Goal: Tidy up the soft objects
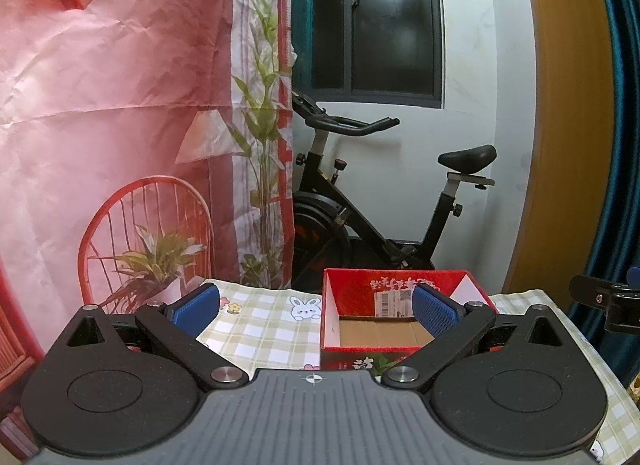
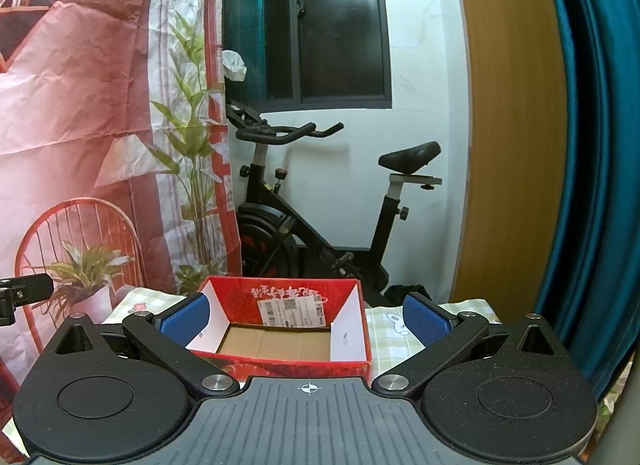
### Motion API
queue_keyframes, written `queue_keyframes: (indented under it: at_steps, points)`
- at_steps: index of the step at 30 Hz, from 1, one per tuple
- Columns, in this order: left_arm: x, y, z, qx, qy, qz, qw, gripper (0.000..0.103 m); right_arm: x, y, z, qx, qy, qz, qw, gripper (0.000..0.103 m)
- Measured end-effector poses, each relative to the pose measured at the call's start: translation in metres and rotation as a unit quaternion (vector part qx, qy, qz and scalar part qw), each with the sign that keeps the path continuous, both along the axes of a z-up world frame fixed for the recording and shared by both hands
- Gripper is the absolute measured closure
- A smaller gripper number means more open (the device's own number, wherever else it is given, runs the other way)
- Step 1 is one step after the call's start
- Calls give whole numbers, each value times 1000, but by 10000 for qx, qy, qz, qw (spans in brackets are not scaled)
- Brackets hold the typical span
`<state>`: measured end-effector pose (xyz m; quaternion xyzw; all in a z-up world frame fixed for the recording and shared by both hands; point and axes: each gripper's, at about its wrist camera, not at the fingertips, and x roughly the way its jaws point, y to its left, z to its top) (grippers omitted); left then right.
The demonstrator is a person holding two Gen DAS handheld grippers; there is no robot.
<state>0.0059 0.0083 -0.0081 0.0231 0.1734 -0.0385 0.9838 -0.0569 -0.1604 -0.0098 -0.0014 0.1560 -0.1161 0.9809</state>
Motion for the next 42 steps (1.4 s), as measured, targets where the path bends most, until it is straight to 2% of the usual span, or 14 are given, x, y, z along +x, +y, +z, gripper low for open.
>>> queue_keyframes:
  at_steps: [34, 42]
  points:
    - [0, -1, -2, -3, 45, -41, 10000, 0, 2, -1, 2, 13, -5, 17, 10000, 0]
    - [5, -2, -24, -124, -27, -146, 9998, 0, 10, -10, -28, 205, -17, 315, 9993, 0]
